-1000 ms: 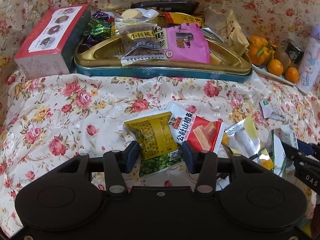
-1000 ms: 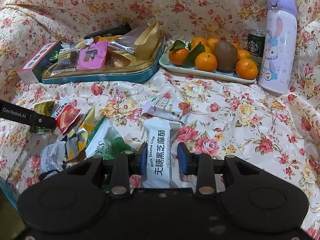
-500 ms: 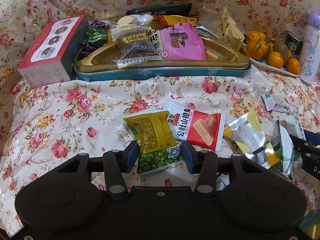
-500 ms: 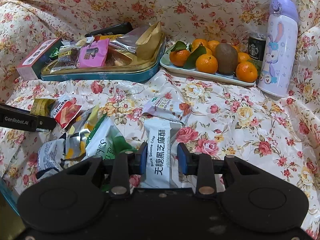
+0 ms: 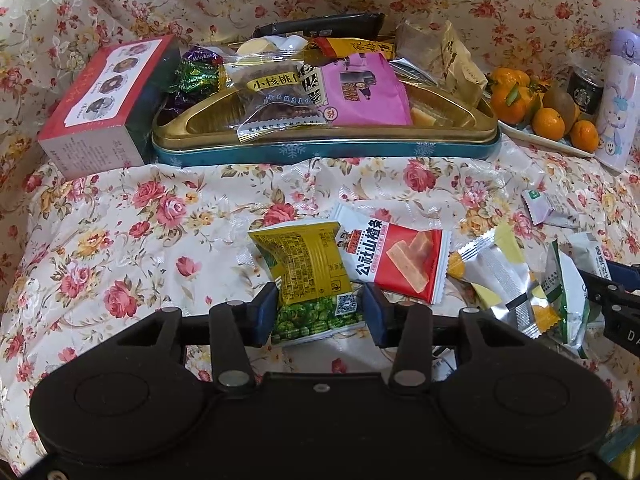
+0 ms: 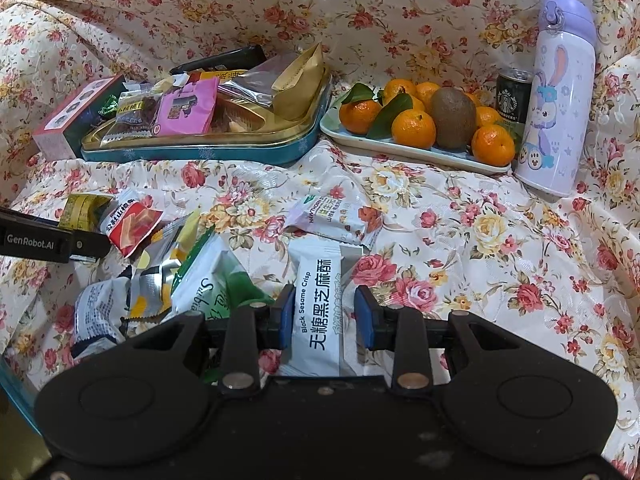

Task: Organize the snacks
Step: 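Grasp the yellow-green packet with the left tool while the right tool grasps the white sesame-crisp packet, then carry the yellow-green packet and white sesame-crisp packet over the empty gold tray with both tools, then open the left tool to drop the yellow-green packet while the right tool releases the sesame-crisp packet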

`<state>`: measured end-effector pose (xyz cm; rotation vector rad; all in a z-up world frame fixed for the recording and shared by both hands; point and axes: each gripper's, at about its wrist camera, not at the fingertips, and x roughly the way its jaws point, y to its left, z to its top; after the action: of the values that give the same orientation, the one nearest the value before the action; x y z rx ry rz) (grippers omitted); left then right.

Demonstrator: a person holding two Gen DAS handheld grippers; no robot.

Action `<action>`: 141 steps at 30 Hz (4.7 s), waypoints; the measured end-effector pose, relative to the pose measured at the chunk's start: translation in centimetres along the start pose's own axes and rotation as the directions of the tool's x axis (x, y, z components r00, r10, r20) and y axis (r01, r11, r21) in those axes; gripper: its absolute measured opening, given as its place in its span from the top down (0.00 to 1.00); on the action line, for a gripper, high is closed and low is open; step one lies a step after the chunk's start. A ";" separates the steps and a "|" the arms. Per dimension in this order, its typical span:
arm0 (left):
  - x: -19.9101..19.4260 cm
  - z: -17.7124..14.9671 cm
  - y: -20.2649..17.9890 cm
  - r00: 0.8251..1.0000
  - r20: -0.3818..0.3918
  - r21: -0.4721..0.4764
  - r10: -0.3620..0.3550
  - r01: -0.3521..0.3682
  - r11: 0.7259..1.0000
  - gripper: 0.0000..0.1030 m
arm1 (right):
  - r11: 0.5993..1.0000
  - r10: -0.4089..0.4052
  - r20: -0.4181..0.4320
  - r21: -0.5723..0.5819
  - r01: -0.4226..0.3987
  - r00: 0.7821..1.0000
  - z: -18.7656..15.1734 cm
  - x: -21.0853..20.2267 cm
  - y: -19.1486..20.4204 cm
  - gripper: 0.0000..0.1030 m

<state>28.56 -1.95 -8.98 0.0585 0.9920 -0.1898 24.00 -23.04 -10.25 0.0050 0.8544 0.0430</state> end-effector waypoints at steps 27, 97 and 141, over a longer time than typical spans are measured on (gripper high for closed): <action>-7.0 -0.2 1.0 0.986 0.168 0.009 -0.008 0.007 1.000 0.52 | 1.000 0.003 0.007 0.022 -0.003 1.000 -0.1 -0.1 -0.2 0.69; -20.6 -17.9 -3.2 0.991 0.092 -0.083 0.092 -0.085 0.993 0.51 | 0.980 0.023 0.263 0.183 -0.073 0.964 -14.9 -27.1 8.5 0.78; -18.0 -17.0 -4.6 0.993 0.037 -0.049 0.115 -0.113 0.992 0.49 | 0.976 0.051 0.168 0.201 -0.085 0.984 -15.5 -25.4 9.2 0.78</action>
<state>4.07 -1.74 -3.09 0.0680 0.9502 -0.0631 -4.62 -15.11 -1.08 0.2319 0.6925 0.0170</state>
